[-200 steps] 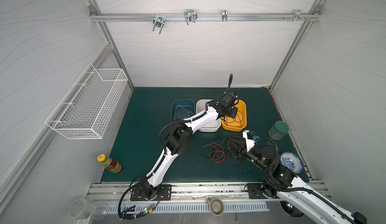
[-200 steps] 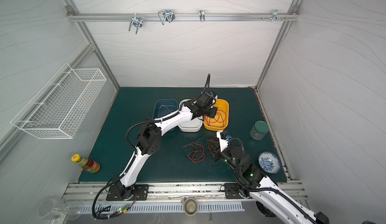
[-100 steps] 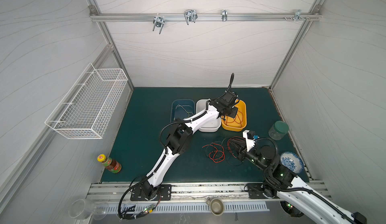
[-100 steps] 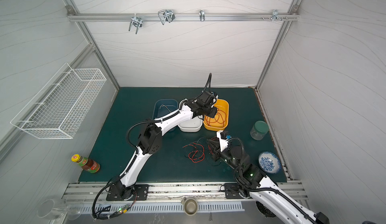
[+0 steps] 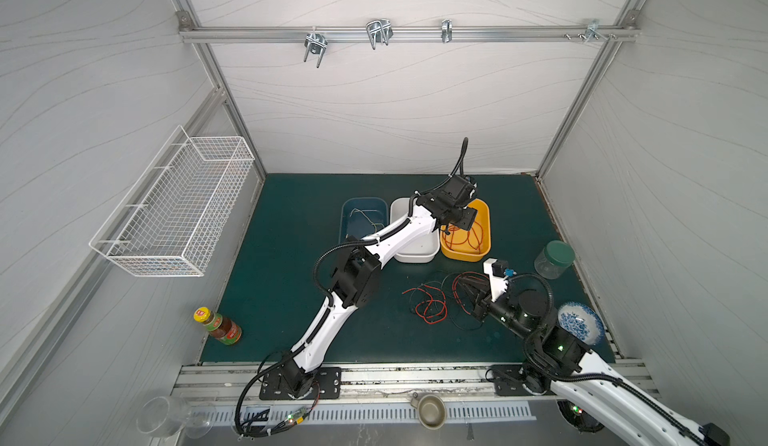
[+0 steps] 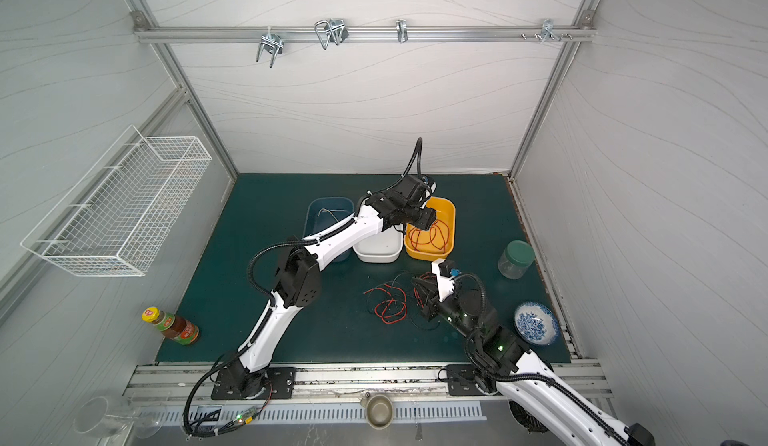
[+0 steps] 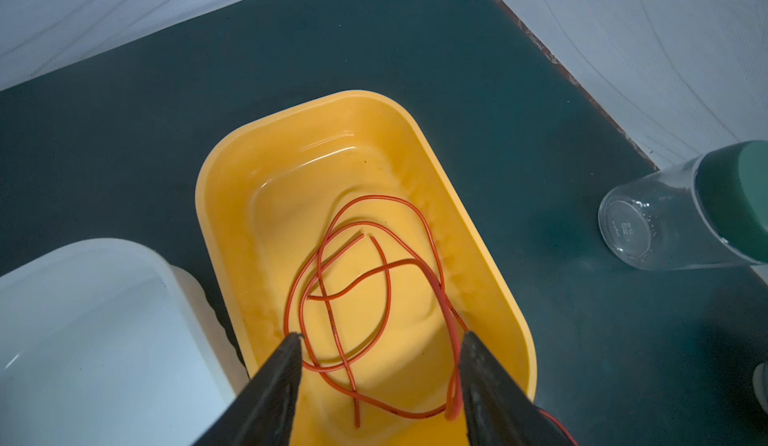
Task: Untangle the cables
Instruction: 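Open the left gripper to release the red wire in the yellow bin, then raise the open left gripper up from the yellow bin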
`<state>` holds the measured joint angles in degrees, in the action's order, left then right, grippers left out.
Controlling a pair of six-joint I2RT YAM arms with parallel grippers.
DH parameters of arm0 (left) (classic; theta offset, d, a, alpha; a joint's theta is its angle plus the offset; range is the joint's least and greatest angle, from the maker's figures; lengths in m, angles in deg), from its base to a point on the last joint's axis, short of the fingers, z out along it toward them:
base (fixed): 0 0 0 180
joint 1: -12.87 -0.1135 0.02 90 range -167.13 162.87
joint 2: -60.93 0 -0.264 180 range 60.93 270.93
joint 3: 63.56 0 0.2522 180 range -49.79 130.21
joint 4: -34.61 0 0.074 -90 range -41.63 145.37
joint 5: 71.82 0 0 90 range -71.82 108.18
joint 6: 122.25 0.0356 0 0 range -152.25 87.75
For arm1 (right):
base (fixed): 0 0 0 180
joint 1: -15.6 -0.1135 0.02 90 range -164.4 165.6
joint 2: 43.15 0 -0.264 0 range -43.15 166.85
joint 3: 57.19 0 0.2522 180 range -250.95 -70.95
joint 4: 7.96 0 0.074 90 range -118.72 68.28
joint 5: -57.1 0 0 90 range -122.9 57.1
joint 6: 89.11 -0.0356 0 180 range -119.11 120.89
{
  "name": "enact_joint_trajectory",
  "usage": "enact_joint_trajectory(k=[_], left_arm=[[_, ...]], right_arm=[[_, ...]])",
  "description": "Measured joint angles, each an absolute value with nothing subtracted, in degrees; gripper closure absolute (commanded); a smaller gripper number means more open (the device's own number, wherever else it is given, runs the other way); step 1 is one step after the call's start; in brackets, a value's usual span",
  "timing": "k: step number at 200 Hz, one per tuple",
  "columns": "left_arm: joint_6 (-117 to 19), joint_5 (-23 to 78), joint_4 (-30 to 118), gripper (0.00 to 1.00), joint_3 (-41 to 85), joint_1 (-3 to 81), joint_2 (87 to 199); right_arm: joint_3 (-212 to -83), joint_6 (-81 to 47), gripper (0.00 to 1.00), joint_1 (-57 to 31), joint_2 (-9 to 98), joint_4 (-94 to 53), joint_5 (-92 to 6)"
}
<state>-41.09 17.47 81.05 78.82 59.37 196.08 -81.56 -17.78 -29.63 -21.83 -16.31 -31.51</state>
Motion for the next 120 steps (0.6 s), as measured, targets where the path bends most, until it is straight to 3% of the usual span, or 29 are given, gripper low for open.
enact_joint_trajectory(k=[98,120], left_arm=[[-41.11,15.29,81.03,0.09,78.89,58.82,190.51],[-41.88,14.7,80.92,0.08,78.91,58.25,186.68]], right_arm=[[-81.56,-17.81,1.0,-29.3,-21.83,-16.31,-31.51],[-81.56,-17.81,1.0,-29.22,-21.83,-16.34,-31.51]])
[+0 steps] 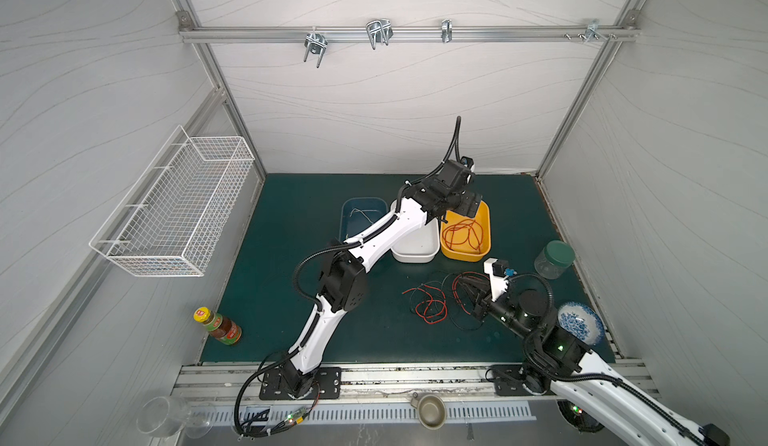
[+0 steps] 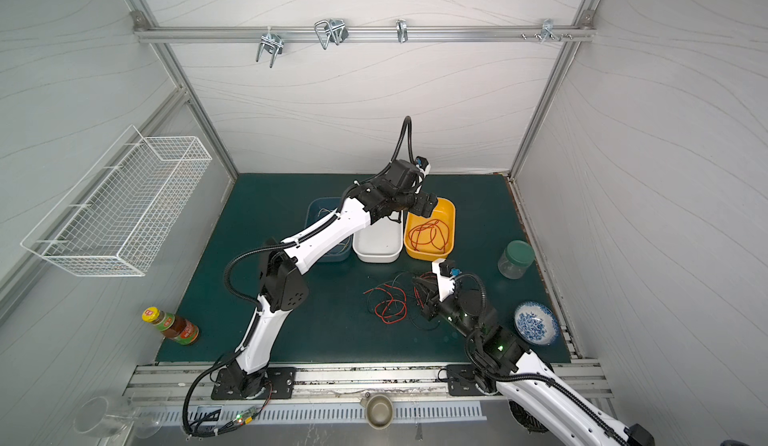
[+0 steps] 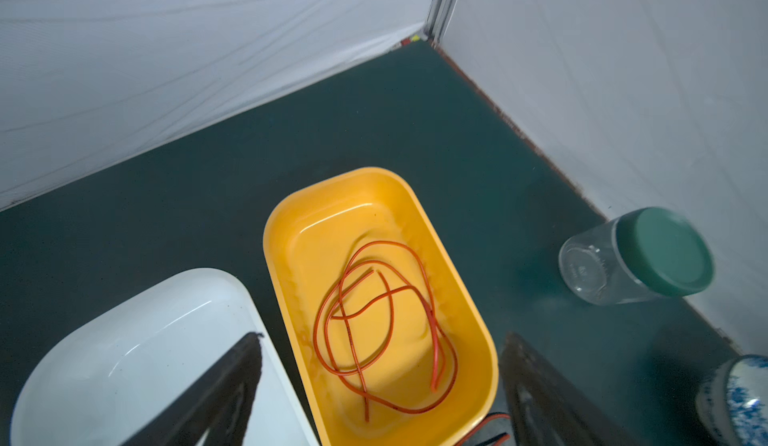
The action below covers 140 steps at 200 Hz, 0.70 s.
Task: Untangle the cables
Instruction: 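Raise the open left gripper up from the yellow bin, then draw the left gripper back toward its base while the right lifts the black wire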
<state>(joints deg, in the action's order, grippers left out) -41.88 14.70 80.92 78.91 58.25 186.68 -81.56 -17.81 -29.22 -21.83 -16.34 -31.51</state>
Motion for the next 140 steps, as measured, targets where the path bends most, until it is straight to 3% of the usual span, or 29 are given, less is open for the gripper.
enact_joint_trajectory(k=[50,140], left_arm=[[-44.72,10.24,81.75,0.07,73.86,56.72,174.68],[-46.82,2.48,86.8,0.06,29.16,55.87,133.68]], right_arm=[[-81.56,-18.2,1.0,-28.85,-21.85,-16.82,-31.46],[-88.03,-18.77,1.0,-28.54,-13.87,-21.45,-29.93]])
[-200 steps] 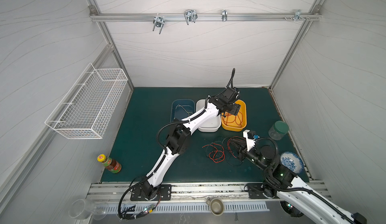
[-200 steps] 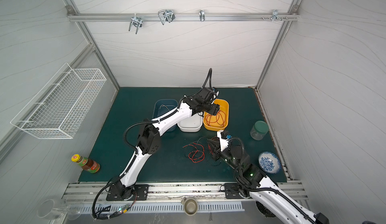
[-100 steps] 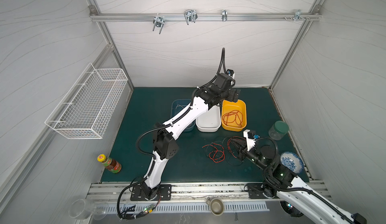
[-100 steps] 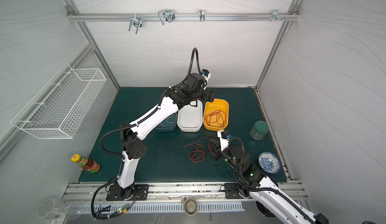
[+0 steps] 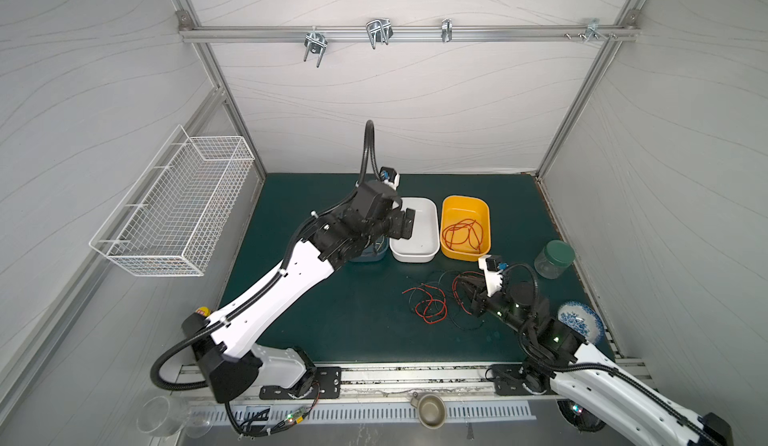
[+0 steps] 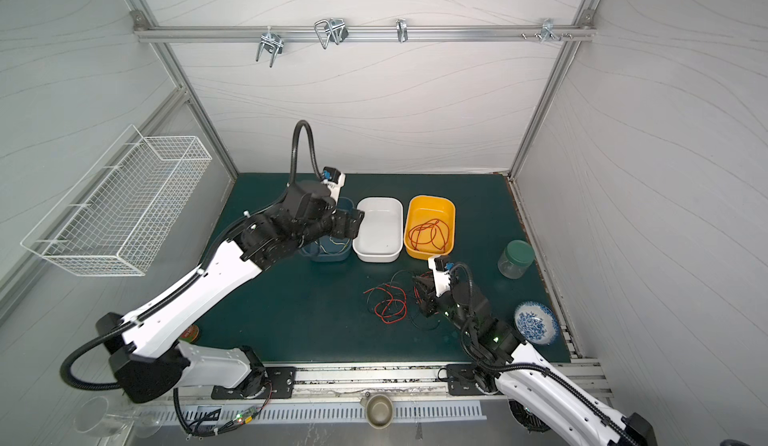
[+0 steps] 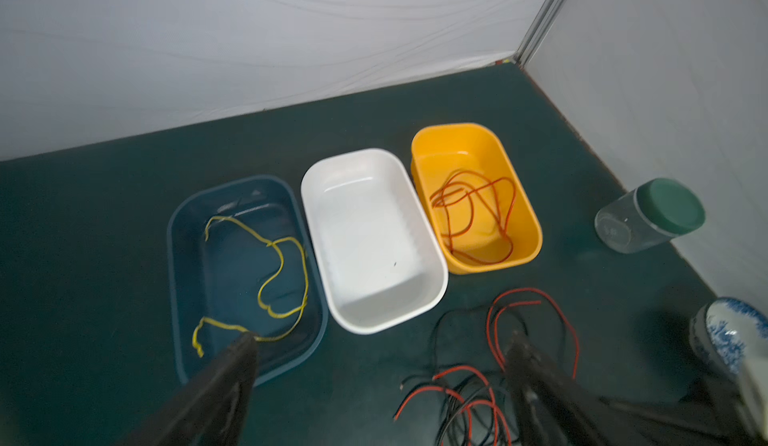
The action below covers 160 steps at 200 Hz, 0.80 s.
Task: Untangle the cables
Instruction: 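Draw the left gripper back toward its base while the right lifts the black wire, then carry the black wire with the right gripper over the white bin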
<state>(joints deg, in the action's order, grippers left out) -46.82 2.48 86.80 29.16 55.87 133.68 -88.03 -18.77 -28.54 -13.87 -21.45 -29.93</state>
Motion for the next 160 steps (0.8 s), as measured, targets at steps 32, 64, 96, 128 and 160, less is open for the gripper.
enact_joint_trajectory(k=[32,64,96,128,160], left_arm=[[-45.46,1.56,88.77,0.06,17.32,55.89,125.81],[-44.63,0.31,88.51,0.07,10.72,55.89,123.52],[-44.0,-1.39,88.92,0.08,7.07,56.13,123.98],[-43.63,-3.07,88.44,0.09,7.07,56.55,124.09],[-43.36,-5.35,88.46,0.09,7.07,56.92,124.09]], right_arm=[[-98.43,-18.26,1.0,-28.52,-10.84,-24.92,-29.67],[-106.87,-17.19,1.0,-28.52,-7.69,-28.92,-29.76],[-114.21,-15.93,1.0,-28.52,-3.91,-34.21,-30.5],[-123.89,-14.66,1.0,-28.52,0.51,-39.53,-31.73],[-132.35,-13.98,1.0,-28.52,3.35,-42.94,-33.06]])
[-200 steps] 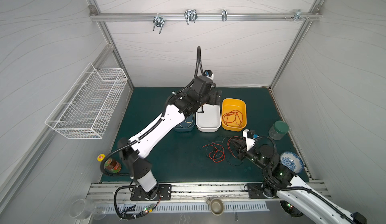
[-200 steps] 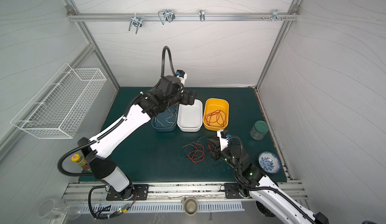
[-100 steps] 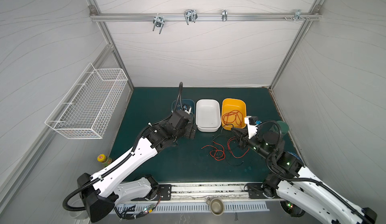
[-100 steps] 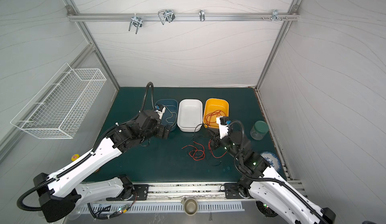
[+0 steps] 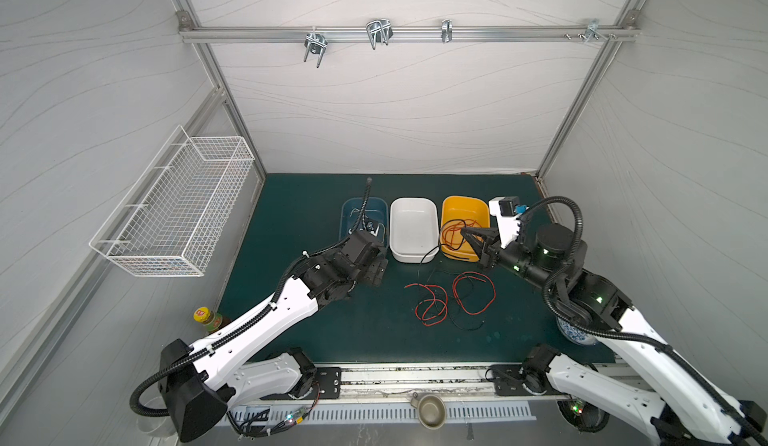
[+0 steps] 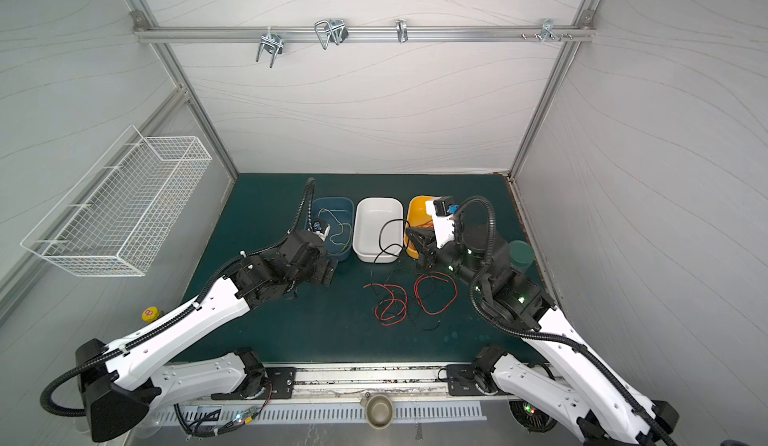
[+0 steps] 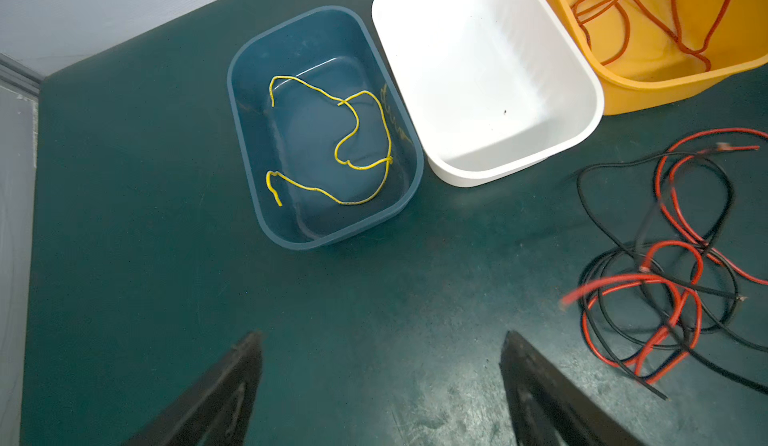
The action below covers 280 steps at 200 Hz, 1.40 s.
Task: Untangle the cables
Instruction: 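Carry the black wire with the right gripper over the white bin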
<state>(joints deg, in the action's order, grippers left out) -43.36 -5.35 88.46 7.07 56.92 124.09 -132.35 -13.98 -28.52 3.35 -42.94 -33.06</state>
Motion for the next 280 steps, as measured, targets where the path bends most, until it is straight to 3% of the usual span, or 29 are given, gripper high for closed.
enact_joint_trajectory(k=[150,235,280], left_arm=[[-43.3,-10.83,88.9,0.1,7.09,59.13,125.16],[-44.52,-17.08,91.72,0.08,8.95,59.17,123.45],[-47.71,-17.7,96.51,0.06,11.33,59.43,115.95]], right_arm=[[-159.08,-18.79,1.0,-28.56,12.46,-54.26,-41.45],[-159.06,-16.47,1.0,-28.1,16.35,-54.74,-39.29],[-155.46,-16.21,1.0,-22.44,18.56,-53.54,-41.72]])
